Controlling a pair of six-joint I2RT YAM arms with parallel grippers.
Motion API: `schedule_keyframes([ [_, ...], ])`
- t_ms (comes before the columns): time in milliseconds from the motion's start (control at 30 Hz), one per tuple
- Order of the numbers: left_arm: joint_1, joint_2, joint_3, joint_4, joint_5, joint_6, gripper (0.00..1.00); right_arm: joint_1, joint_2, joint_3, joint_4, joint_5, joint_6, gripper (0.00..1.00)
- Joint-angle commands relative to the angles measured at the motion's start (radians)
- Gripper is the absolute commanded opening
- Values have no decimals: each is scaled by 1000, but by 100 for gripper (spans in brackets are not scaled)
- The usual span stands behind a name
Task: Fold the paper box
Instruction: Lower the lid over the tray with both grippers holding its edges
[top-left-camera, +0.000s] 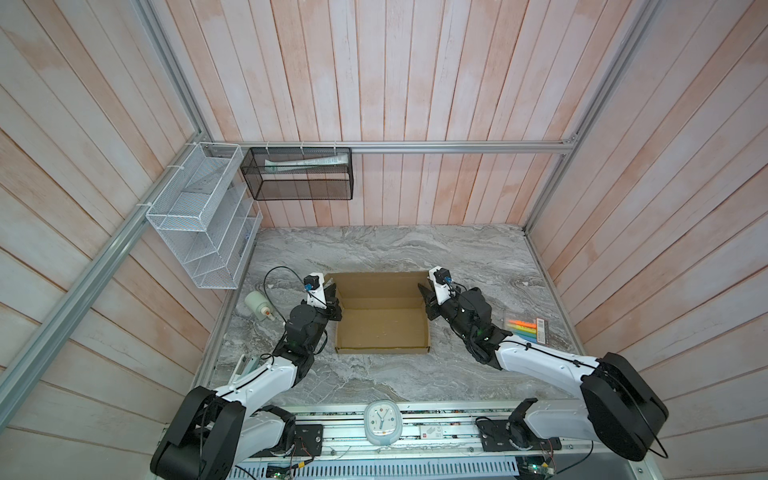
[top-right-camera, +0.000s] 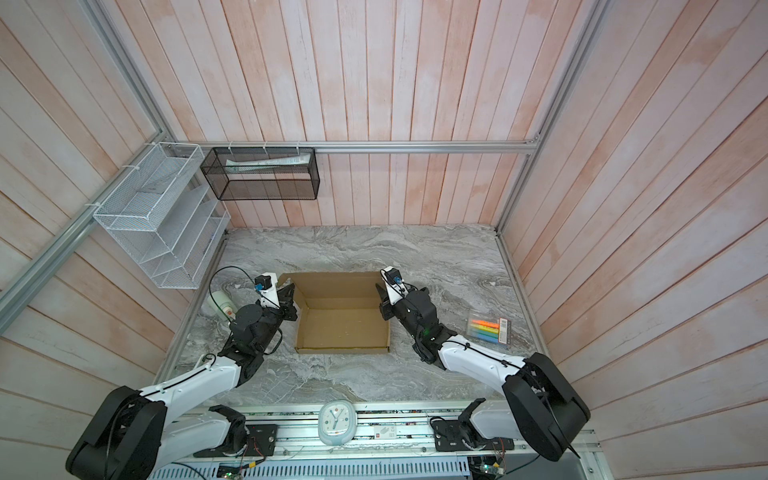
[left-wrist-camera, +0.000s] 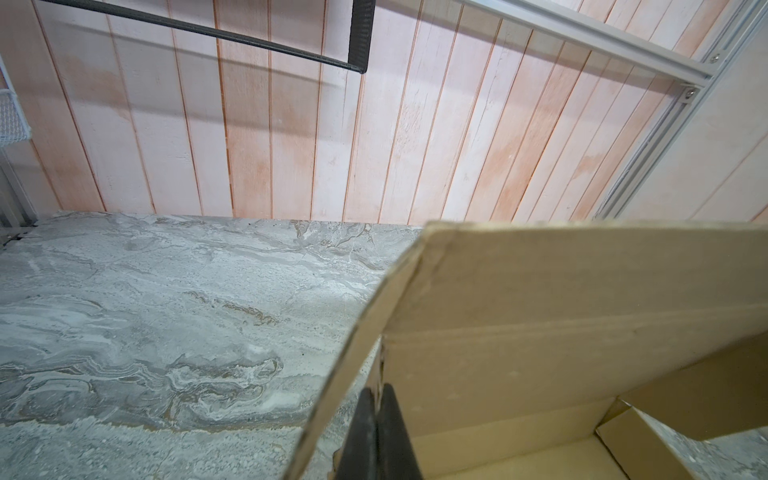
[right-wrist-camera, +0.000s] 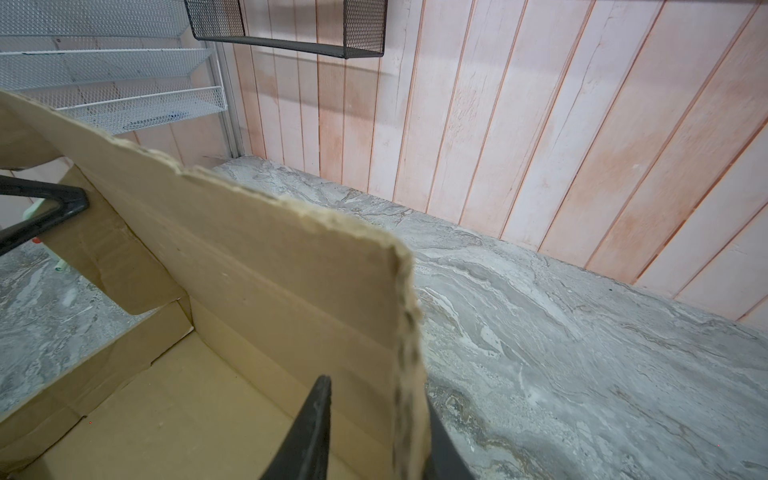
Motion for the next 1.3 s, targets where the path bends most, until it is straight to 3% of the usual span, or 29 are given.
schedule_keyframes([
  [0, -22, -20, -16, 24, -7, 25, 0, 16, -10, 8, -9, -38, 55, 31],
  [700, -62, -23, -72, 73, -76, 0, 0, 17, 37, -1, -21, -27, 240, 26],
  [1267, -70, -29, -114, 88, -97, -34, 0, 64, 43, -22, -40, 26, 262, 27],
])
